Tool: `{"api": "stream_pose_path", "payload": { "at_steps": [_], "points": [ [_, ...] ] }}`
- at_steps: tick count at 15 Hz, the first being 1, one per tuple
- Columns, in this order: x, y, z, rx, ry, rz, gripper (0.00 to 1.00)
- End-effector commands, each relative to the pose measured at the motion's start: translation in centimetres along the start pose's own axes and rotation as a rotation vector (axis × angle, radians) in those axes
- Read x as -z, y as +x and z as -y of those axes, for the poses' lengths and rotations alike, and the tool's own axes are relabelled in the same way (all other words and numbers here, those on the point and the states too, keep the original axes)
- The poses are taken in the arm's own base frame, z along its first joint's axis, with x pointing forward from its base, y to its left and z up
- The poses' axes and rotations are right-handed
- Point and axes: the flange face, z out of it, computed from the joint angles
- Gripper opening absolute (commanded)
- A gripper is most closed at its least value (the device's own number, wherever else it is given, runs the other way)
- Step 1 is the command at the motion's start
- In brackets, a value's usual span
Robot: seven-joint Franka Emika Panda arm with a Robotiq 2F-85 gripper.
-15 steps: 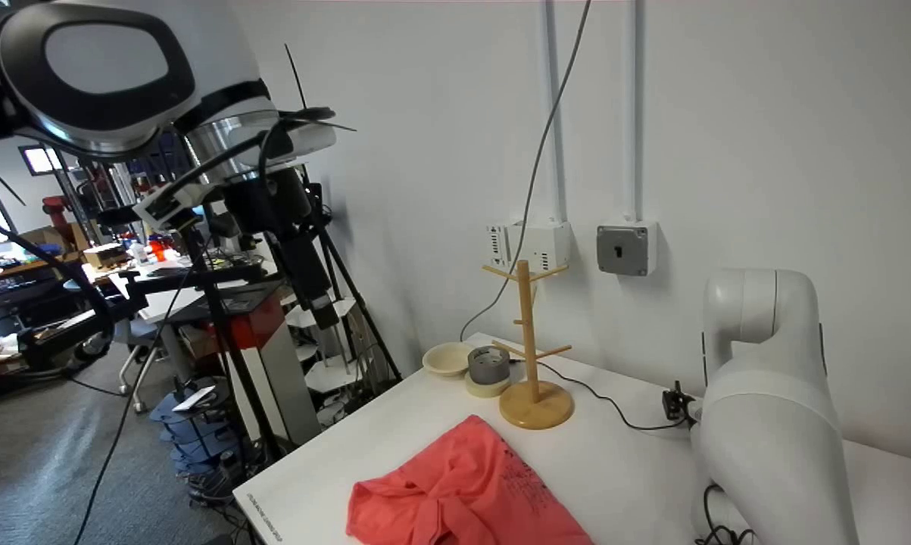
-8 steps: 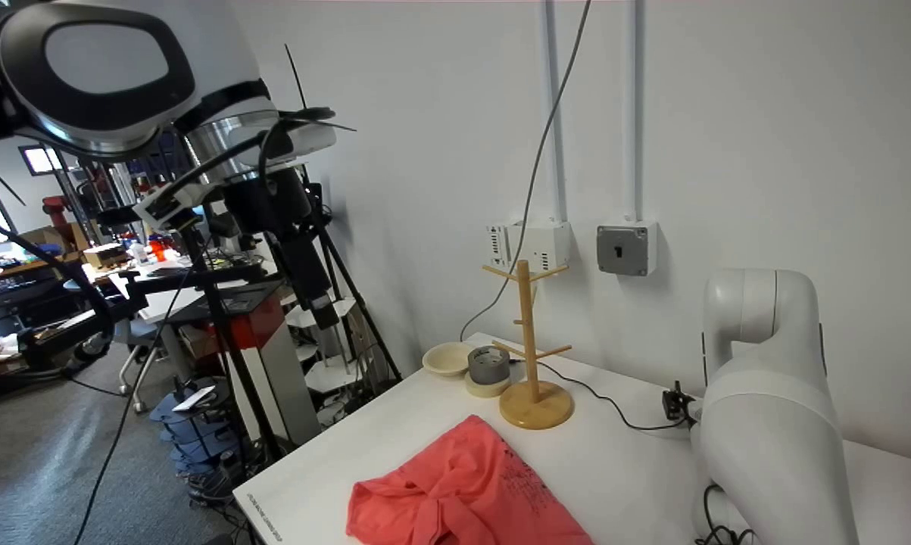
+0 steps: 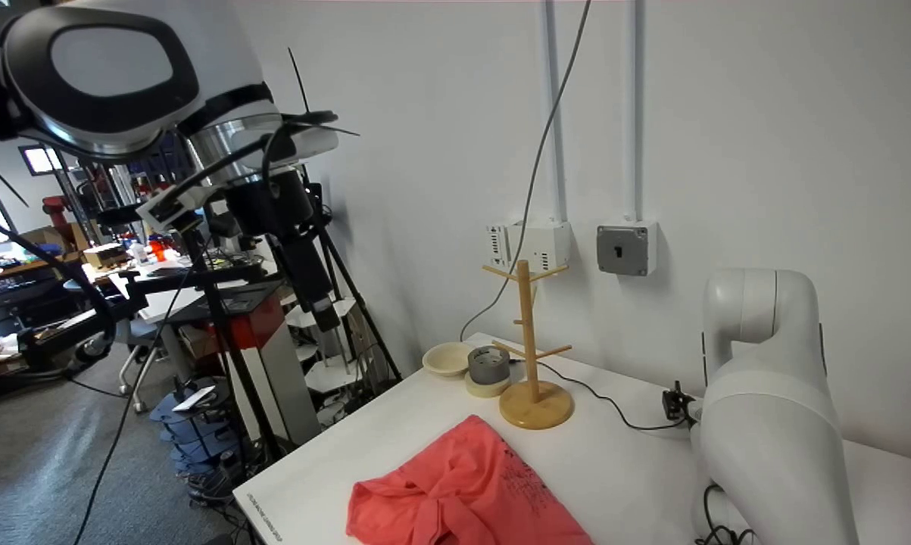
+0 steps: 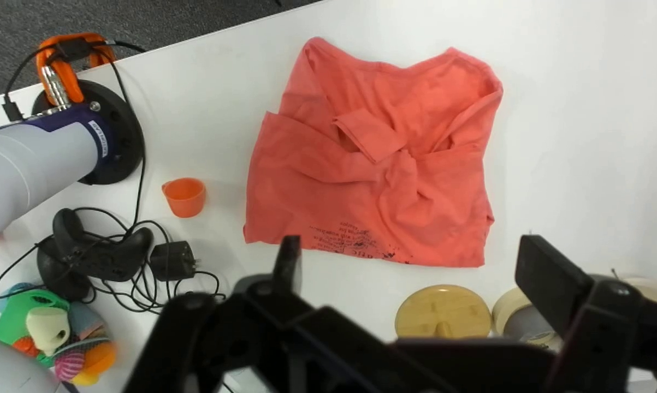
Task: Fold the shirt
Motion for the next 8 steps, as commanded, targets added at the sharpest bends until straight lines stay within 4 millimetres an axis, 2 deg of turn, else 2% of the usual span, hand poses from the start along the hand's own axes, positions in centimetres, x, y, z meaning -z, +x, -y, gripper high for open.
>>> {"api": "stream_pose_path", "payload": {
  "at_steps": [1, 8],
  "points": [
    [-1.3, 1.0, 0.6, -0.005, 0.006, 0.015, 1.00],
    [-6.2, 2.6, 3.0, -0.078, 0.015, 0.032, 1.00]
  ]
}}
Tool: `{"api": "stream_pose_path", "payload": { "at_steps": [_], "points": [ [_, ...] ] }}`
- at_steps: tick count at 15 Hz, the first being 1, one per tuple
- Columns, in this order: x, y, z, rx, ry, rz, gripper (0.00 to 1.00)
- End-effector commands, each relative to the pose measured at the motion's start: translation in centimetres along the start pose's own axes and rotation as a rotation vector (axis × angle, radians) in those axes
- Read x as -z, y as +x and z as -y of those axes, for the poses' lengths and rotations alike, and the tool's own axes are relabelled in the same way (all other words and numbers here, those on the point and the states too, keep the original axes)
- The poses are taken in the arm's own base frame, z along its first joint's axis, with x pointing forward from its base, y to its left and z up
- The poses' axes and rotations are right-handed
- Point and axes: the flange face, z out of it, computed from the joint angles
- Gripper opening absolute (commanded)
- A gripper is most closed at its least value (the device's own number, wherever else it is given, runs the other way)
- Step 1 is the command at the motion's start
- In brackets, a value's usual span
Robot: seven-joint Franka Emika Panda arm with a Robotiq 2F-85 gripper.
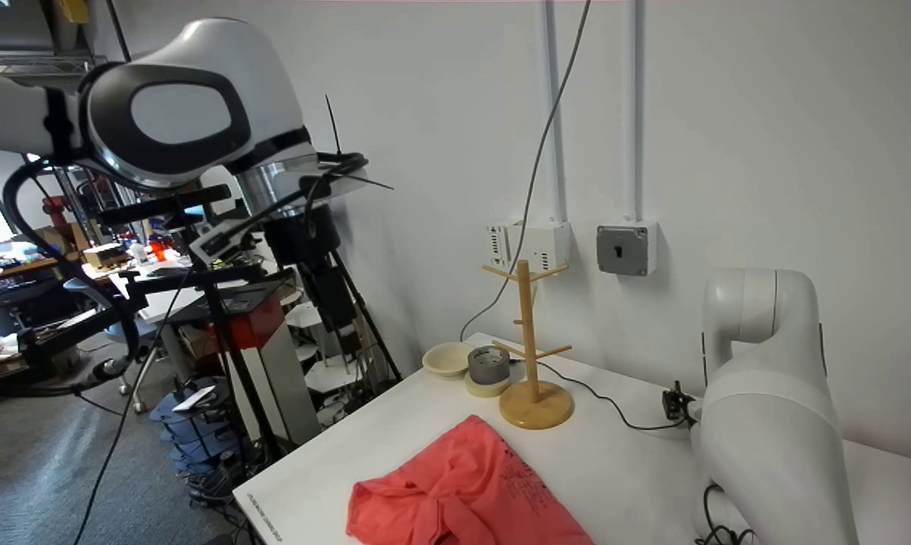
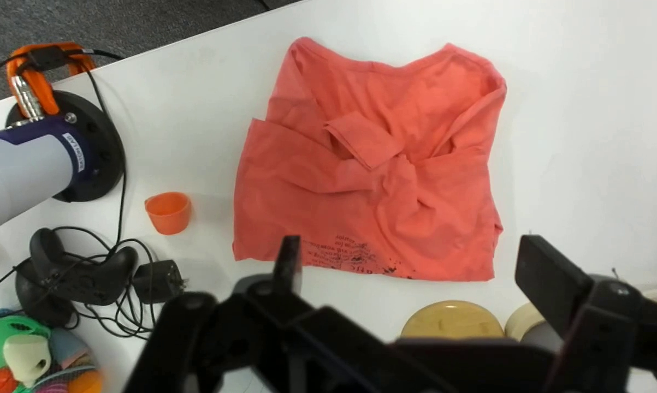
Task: Fold the shirt
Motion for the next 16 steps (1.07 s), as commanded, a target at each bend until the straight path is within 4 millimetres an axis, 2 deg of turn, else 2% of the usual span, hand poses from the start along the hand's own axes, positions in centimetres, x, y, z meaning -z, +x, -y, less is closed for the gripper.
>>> {"api": "stream_pose_path", "payload": {
  "at_steps": [1, 11, 12, 13, 16],
  "points": [
    [-2.9, 0.5, 1.9, -0.062, 0.023, -0.003, 1.00],
    [-13.2, -1.1, 6.4, -0.198, 0.084, 0.044, 1.00],
    [-13.7, -1.3, 6.8, -0.200, 0.081, 0.055, 1.00],
    [-12.9, -1.1, 6.0, -0.173, 0.060, 0.050, 1.00],
    [-14.0, -1.3, 6.5, -0.177, 0.058, 0.066, 1.00]
  ]
}}
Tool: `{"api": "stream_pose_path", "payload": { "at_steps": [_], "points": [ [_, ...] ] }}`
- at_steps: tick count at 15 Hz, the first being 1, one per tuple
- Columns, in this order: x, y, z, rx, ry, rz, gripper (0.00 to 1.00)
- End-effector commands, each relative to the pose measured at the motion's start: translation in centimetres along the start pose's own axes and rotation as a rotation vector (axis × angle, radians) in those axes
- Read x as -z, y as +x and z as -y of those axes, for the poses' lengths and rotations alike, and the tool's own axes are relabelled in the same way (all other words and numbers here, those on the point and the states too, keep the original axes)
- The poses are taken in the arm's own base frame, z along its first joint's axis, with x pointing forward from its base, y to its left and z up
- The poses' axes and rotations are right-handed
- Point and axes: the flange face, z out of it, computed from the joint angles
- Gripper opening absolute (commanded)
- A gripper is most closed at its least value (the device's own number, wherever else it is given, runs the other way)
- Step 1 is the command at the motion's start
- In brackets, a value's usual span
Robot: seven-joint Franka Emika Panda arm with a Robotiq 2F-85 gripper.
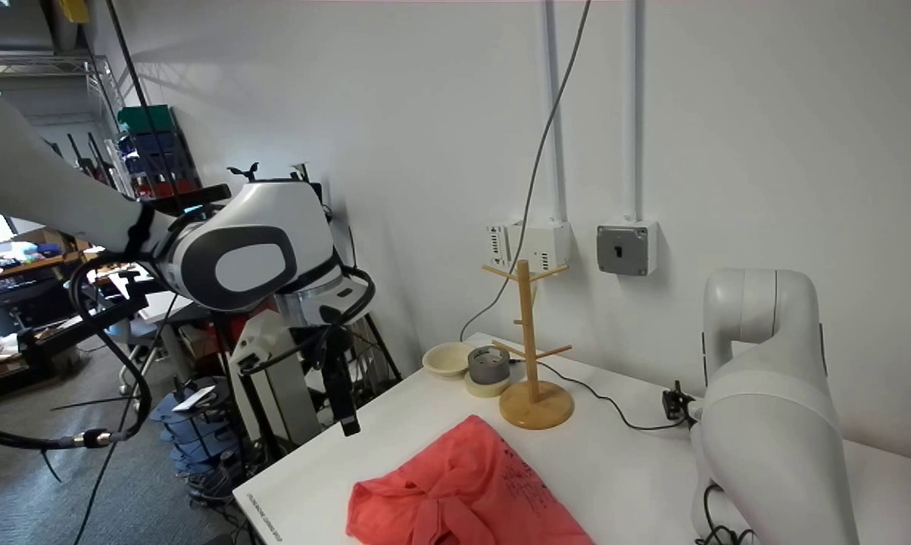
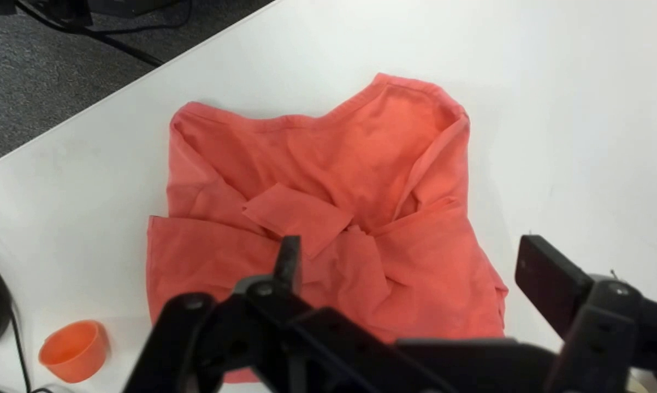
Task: Fold the shirt
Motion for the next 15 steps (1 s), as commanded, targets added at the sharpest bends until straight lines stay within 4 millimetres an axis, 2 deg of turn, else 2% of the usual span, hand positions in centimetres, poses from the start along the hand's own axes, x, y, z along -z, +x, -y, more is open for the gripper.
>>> {"api": "stream_pose_path", "payload": {
  "at_steps": [1, 5, 15],
  "points": [
    [0.0, 0.0, 0.0, 0.000, 0.000, 0.001, 1.00],
    [0.1, 0.0, 0.0, -0.001, 0.000, 0.000, 1.00],
    [-6.9, -1.7, -1.4, -0.319, -0.009, 0.052, 1.00]
  ]
}}
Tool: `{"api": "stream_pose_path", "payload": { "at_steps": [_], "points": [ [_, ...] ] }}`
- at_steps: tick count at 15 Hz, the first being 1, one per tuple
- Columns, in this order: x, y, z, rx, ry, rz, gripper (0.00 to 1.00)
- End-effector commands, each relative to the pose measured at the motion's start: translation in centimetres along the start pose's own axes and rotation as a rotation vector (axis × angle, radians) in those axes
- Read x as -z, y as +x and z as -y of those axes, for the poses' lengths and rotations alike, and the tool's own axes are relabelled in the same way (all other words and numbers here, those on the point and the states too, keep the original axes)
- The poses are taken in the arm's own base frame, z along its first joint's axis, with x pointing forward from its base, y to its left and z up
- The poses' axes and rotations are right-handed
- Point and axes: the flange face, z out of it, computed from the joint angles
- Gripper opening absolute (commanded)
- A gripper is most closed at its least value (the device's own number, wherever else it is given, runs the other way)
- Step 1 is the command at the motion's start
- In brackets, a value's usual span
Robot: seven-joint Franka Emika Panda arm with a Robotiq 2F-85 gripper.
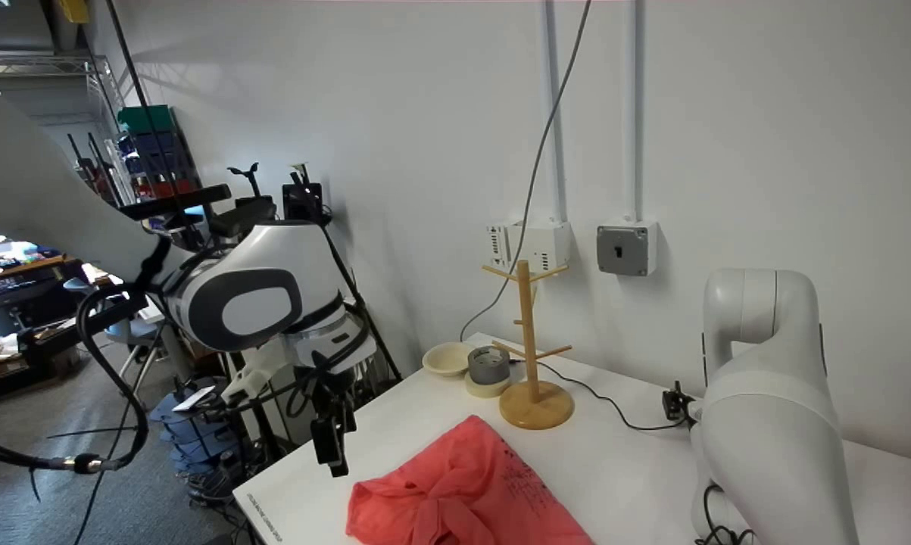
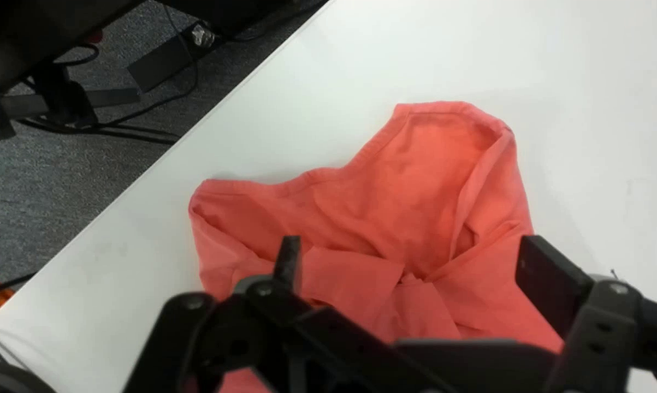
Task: Fold the shirt
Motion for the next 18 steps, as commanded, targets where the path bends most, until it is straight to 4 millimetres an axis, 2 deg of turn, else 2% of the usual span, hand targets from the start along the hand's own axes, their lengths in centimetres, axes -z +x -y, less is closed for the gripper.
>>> {"api": "stream_pose_path", "payload": {
  "at_steps": [1, 5, 11, 15, 18],
  "points": [
    [-2.9, -0.6, -0.2, -0.103, 0.014, 0.010, 1.00],
    [-6.2, -1.6, 0.7, -0.145, 0.017, -0.015, 1.00],
    [-10.4, -1.3, 1.9, -0.195, 0.026, -0.041, 1.00],
    [-13.0, 0.1, 2.1, -0.248, 0.039, -0.035, 1.00],
    [-14.6, 1.4, 3.0, -0.263, 0.054, -0.032, 1.00]
  ]
}}
